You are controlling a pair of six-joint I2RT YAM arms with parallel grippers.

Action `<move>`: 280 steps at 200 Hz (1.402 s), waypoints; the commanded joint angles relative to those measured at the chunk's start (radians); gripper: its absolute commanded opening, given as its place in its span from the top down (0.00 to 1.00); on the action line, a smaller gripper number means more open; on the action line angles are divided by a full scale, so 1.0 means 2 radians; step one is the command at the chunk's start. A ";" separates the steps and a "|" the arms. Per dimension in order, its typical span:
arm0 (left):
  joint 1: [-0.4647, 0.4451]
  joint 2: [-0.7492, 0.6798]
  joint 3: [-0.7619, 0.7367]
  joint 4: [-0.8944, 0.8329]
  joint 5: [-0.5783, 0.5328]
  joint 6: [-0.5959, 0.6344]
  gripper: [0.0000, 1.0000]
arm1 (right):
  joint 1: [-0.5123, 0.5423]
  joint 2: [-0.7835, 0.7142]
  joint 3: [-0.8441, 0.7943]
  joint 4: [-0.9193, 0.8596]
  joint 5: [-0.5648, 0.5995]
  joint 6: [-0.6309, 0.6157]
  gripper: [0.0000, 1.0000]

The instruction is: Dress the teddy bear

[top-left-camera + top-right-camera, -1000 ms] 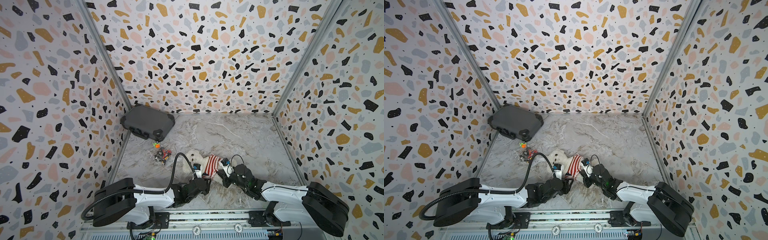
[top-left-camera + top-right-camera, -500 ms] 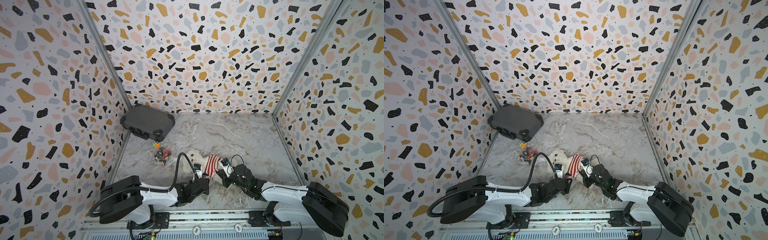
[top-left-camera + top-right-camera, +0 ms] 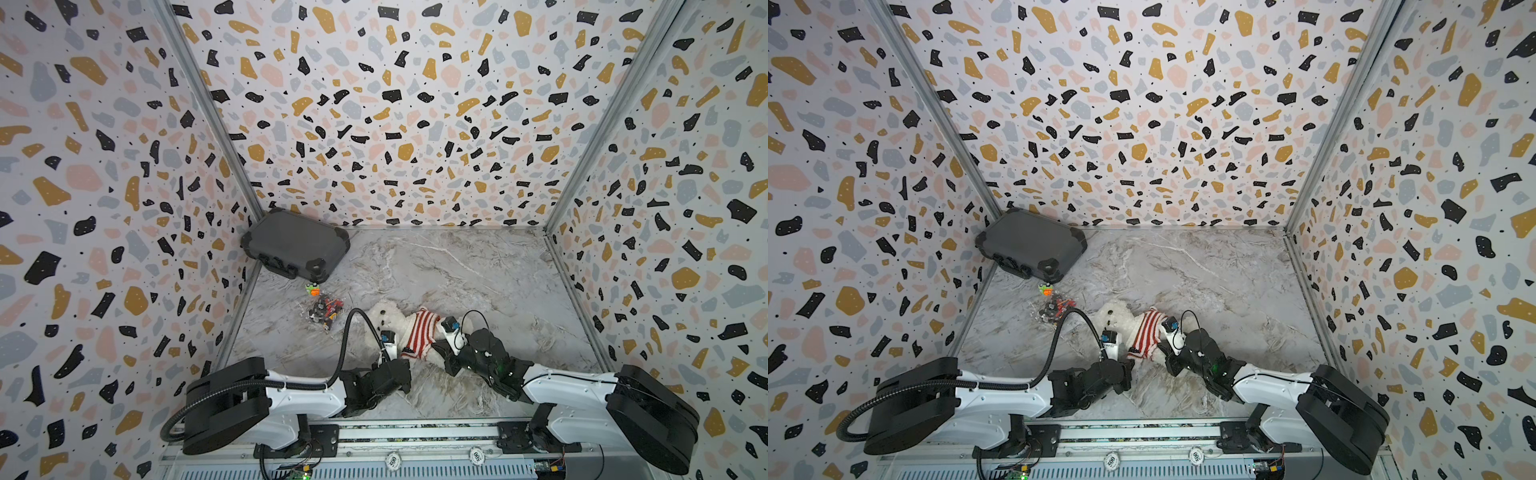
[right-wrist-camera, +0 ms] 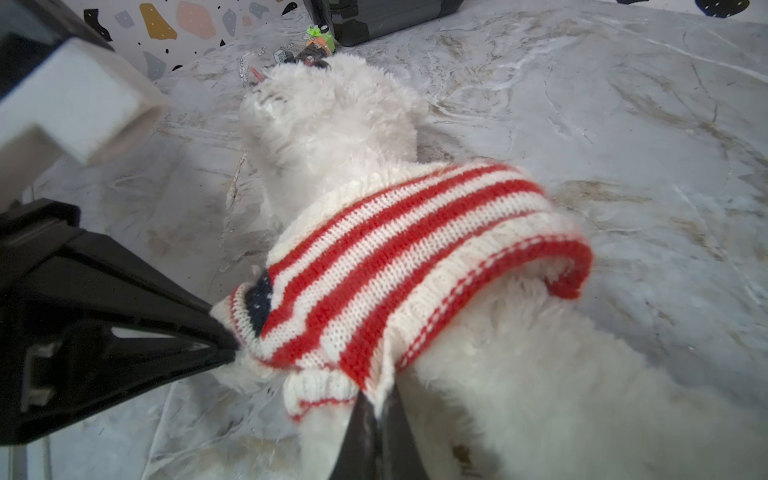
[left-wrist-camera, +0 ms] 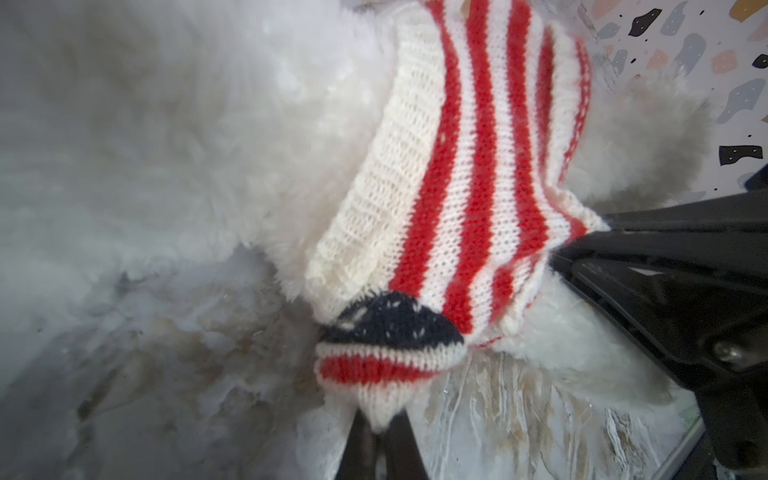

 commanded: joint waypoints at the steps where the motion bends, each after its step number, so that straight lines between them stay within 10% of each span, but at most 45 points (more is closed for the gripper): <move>1: -0.001 -0.019 -0.016 -0.039 -0.018 0.013 1.00 | -0.009 -0.017 -0.005 -0.007 0.008 0.001 1.00; 113: 0.005 -0.124 -0.085 -0.062 -0.033 0.032 1.00 | -0.039 -0.032 -0.005 -0.020 -0.006 0.002 1.00; 172: 0.005 -0.092 -0.057 -0.030 -0.005 0.036 0.54 | -0.020 -0.007 0.004 -0.004 -0.016 0.012 1.00; 280: 0.005 0.009 -0.020 0.097 0.043 0.030 0.51 | 0.000 0.001 0.007 0.006 -0.015 0.020 1.00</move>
